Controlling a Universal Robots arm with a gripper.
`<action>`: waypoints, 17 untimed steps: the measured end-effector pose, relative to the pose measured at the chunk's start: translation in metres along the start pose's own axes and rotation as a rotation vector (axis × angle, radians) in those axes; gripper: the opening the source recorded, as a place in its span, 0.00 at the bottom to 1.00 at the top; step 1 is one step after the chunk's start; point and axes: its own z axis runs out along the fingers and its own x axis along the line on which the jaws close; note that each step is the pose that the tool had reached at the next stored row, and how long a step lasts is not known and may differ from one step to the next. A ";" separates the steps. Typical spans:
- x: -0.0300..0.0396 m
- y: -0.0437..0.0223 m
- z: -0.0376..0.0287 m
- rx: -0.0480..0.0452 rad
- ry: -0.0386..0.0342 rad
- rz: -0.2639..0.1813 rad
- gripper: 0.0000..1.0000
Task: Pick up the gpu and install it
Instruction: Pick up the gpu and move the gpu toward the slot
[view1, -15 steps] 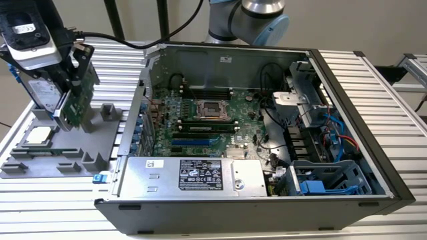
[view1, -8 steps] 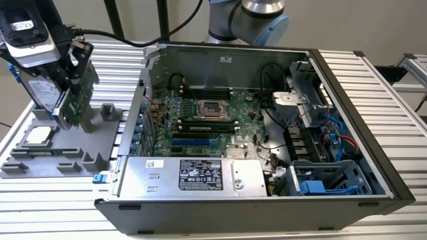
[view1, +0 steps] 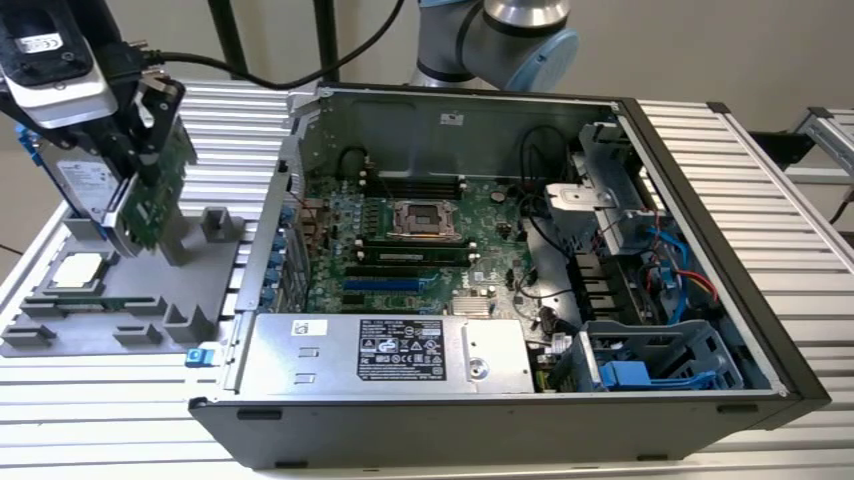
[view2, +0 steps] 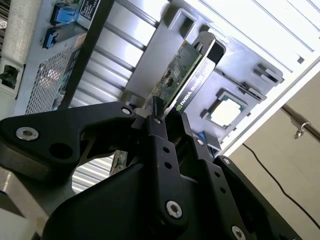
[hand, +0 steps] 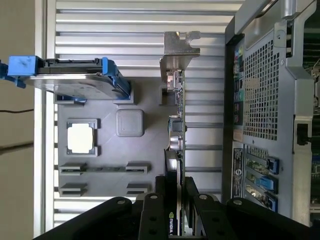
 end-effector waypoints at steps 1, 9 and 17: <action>0.0000 0.0000 -0.0004 0.0000 -0.0001 0.000 0.00; 0.0000 0.0002 -0.0035 0.0000 0.0000 0.000 0.00; 0.0000 0.0004 -0.0067 0.0000 0.0000 0.000 0.00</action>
